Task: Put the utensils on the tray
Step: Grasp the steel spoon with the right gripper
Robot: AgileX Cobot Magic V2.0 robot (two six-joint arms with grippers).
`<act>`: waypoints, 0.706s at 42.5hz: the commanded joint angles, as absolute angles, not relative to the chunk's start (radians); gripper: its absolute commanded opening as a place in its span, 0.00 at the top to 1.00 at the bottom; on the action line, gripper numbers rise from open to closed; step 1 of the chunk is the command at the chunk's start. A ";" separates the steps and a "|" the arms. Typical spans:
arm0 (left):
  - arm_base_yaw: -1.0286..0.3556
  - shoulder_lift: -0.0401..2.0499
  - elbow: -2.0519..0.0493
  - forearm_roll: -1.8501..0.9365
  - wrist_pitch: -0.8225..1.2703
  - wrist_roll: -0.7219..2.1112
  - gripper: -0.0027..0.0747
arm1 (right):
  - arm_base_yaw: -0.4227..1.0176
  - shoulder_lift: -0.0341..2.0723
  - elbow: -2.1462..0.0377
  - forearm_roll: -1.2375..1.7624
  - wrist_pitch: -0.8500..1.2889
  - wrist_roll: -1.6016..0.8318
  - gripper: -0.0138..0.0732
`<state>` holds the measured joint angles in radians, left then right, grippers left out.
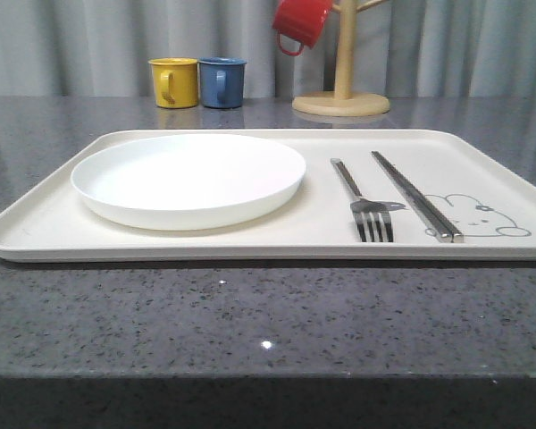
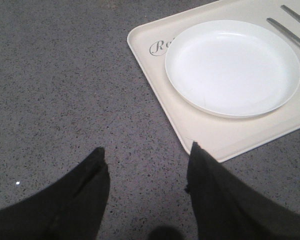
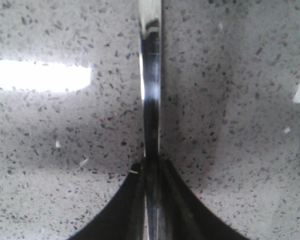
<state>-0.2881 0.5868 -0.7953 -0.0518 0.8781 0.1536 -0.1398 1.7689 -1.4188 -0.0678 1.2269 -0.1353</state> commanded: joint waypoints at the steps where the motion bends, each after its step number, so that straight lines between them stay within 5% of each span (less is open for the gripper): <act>1: -0.295 0.589 -0.822 -0.057 0.808 0.145 0.51 | -0.146 1.693 -1.445 -0.059 1.344 -0.137 0.78; 15: -0.295 0.589 -0.822 -0.057 0.808 0.145 0.51 | -0.119 1.537 -1.445 0.216 1.344 -0.137 0.78; 30: -0.295 0.589 -0.822 -0.057 0.808 0.145 0.51 | 0.141 1.567 -1.445 0.248 1.310 0.014 0.78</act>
<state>-0.2881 0.5868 -0.7953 -0.0518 0.8781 0.1536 0.1005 1.5831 -1.4188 0.2336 1.2306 -0.0294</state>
